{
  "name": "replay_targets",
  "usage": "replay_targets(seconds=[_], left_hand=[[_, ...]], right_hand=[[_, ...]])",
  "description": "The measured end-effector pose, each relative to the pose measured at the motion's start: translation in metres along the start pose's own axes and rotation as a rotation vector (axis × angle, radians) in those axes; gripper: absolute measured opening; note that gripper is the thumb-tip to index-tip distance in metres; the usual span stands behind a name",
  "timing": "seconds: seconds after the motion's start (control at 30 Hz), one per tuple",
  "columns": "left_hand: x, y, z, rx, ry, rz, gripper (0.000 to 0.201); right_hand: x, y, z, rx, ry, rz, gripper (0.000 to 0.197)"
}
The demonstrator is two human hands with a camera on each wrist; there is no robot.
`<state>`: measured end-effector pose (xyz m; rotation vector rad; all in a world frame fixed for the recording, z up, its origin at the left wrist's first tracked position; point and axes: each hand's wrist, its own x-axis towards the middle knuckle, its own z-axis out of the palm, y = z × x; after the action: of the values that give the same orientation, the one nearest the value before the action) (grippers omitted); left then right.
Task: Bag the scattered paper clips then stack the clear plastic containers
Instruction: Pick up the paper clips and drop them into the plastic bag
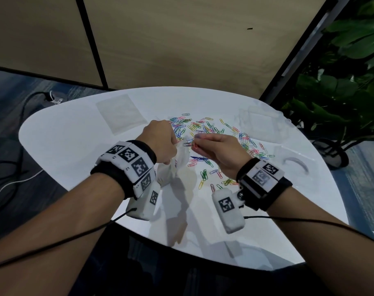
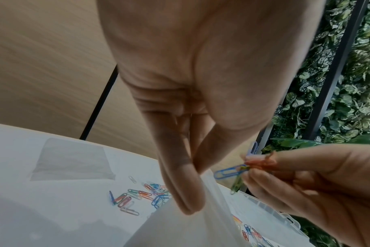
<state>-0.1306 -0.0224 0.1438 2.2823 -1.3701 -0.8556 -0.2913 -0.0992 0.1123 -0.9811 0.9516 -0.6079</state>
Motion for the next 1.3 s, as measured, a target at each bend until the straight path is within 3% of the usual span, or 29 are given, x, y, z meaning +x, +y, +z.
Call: replay_targets(seconds=[0.07, 0.17, 0.3, 0.37, 0.47, 0.53, 0.57, 0.6, 0.73, 0.83, 1.0, 1.17, 1.3], left_hand=[[0.001, 0.001, 0.002, -0.024, 0.004, -0.001, 0.027], [0.003, 0.002, 0.006, -0.061, 0.013, -0.002, 0.025], [0.005, 0.002, 0.008, -0.070, 0.022, 0.009, 0.025], [0.006, 0.003, 0.008, -0.073, 0.021, 0.013, 0.023], [0.004, 0.001, 0.005, -0.062, 0.022, 0.017, 0.024], [0.003, -0.004, 0.001, -0.039, 0.037, 0.012, 0.025], [0.003, -0.007, -0.002, -0.032, 0.047, 0.006, 0.025], [0.004, -0.011, -0.006, -0.029, 0.058, -0.001, 0.025], [0.003, -0.019, -0.011, -0.043, 0.075, -0.017, 0.024], [0.001, -0.018, -0.010, -0.034, 0.071, -0.011, 0.024], [-0.001, -0.018, -0.011, -0.019, 0.049, -0.004, 0.025], [0.002, -0.025, -0.013, -0.015, 0.047, -0.005, 0.026], [0.003, -0.028, -0.015, -0.009, 0.047, -0.009, 0.026]], right_hand=[[-0.002, 0.007, 0.009, -0.044, -0.005, 0.010, 0.009], [0.001, 0.020, 0.017, -0.295, -0.008, -0.019, 0.010], [0.003, 0.022, 0.017, -0.763, -0.193, -0.128, 0.038], [-0.002, 0.015, 0.014, -1.041, -0.271, -0.246, 0.041], [-0.006, 0.006, 0.001, -0.981, -0.274, -0.314, 0.036], [-0.003, 0.004, -0.021, -0.879, -0.170, -0.306, 0.023], [-0.002, 0.005, -0.037, -0.936, -0.112, -0.279, 0.017], [-0.001, 0.009, -0.055, -1.065, -0.060, -0.211, 0.022], [-0.008, 0.043, -0.117, -1.551, 0.014, 0.242, 0.094], [-0.017, 0.067, -0.123, -1.550, 0.055, 0.306, 0.118], [-0.002, 0.087, -0.098, -1.436, 0.158, 0.105, 0.101], [0.031, 0.084, -0.067, -1.381, 0.200, 0.016, 0.080], [0.056, 0.078, -0.058, -1.556, 0.157, -0.068, 0.070]])
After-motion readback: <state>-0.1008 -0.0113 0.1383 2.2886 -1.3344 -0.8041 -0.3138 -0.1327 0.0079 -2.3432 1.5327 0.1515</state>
